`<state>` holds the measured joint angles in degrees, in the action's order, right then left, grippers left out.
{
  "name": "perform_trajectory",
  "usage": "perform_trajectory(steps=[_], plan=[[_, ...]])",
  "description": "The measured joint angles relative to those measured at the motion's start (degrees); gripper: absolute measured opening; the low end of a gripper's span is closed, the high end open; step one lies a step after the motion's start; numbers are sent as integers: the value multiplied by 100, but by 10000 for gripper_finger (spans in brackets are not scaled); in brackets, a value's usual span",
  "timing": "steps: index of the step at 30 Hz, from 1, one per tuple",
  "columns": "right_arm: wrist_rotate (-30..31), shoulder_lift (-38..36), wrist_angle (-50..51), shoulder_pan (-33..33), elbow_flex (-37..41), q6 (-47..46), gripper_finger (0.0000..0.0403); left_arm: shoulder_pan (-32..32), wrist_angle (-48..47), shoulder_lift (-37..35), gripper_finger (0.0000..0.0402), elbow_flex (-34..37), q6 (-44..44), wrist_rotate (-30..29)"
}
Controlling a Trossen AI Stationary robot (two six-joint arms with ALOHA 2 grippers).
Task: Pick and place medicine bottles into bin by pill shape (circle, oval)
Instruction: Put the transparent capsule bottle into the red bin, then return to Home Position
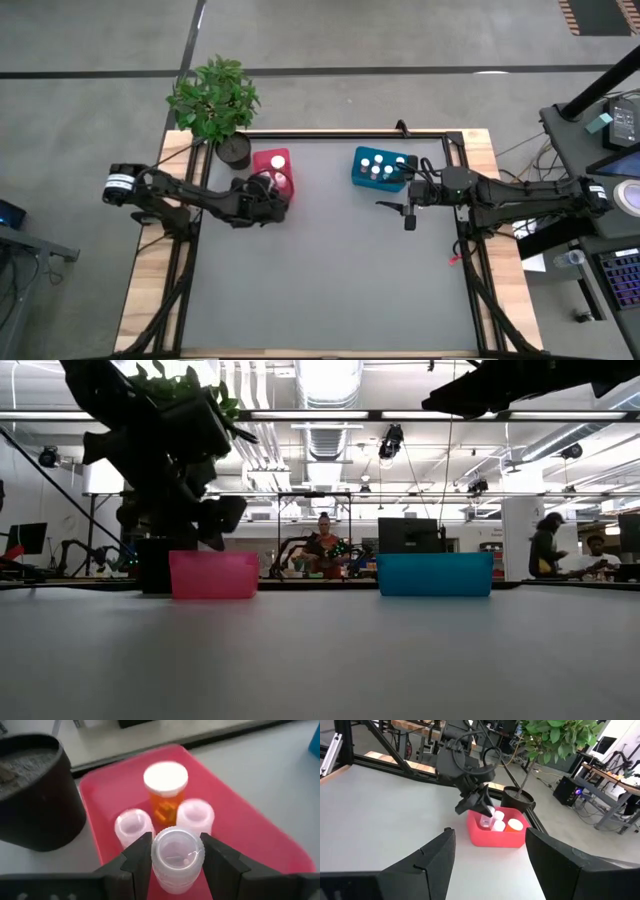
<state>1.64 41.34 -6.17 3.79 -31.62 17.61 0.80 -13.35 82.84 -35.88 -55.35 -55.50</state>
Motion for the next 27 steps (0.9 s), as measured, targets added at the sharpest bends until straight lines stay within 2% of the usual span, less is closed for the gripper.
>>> perform_trajectory(steps=[6, 12, 21, 27], plan=[[-1, 0, -1, 0, 0, 3, 228, 13, 197, 302, 132, -4, 4, 60], [0, 2, 16, 0, 2, -1, 228, 35, 182, 315, 136, -61, 13, 73], [-1, 11, 15, 0, 2, -59, 228, 32, 167, 235, 185, -63, 122, 127], [-1, 11, 132, 0, 2, -158, 228, 19, 156, -127, 213, -75, 803, 697]])
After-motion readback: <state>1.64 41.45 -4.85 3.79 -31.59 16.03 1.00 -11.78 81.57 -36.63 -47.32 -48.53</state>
